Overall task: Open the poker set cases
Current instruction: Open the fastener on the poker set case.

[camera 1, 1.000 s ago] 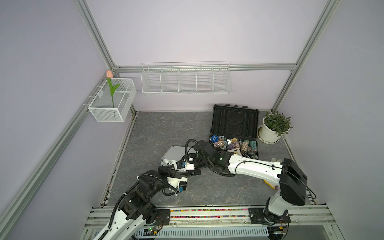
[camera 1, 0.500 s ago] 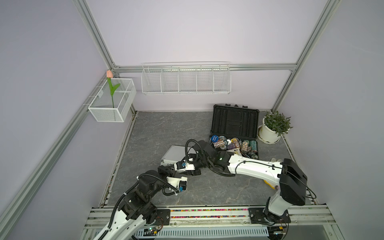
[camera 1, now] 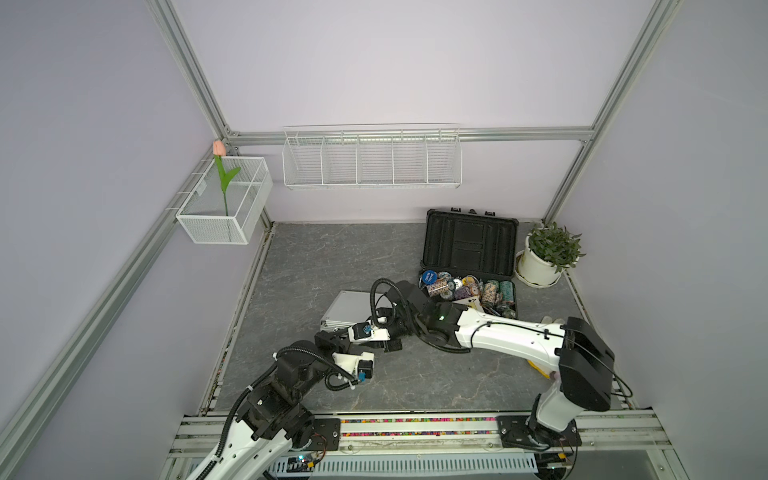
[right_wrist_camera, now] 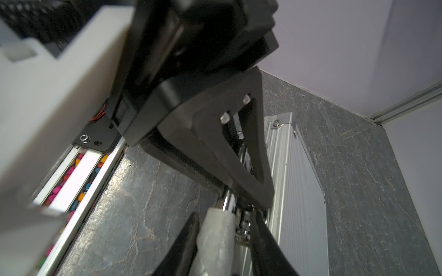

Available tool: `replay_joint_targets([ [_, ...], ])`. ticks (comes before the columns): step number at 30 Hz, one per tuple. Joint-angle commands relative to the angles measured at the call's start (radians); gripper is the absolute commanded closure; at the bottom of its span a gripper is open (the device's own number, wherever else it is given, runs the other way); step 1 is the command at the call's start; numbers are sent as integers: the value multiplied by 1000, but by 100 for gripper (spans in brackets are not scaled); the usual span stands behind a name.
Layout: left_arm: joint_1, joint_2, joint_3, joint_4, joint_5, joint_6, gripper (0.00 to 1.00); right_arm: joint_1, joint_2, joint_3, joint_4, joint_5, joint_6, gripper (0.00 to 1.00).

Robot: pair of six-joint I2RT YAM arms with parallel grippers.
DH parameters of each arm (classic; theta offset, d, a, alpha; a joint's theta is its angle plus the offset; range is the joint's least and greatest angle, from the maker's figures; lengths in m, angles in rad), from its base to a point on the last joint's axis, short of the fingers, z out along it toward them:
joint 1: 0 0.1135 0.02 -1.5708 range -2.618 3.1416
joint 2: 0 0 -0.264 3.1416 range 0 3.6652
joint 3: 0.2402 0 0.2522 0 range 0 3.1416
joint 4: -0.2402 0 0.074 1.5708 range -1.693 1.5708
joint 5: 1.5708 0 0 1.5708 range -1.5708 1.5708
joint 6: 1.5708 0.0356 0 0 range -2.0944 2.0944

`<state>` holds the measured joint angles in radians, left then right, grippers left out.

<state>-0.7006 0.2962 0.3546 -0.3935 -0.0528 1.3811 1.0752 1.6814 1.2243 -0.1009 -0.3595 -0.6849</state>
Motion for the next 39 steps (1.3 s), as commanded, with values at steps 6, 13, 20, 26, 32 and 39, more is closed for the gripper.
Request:
replay_joint_targets([
  [6,-5,-49,5,70,33,60,100,4,-2,24,-55,-51,46,72],
  [13,-5,-83,-9,79,49,36,100,9,1,10,-29,-58,124,90],
  [20,-5,-71,-7,87,51,36,100,9,-27,-27,38,-51,163,50],
  [26,-5,-82,-1,63,52,29,100,7,-94,-114,151,-26,198,34],
  [32,-5,-44,29,-52,89,52,100,4,-202,-240,307,68,204,28],
  [39,-5,38,122,-269,94,69,100,5,-285,-319,360,119,166,27],
])
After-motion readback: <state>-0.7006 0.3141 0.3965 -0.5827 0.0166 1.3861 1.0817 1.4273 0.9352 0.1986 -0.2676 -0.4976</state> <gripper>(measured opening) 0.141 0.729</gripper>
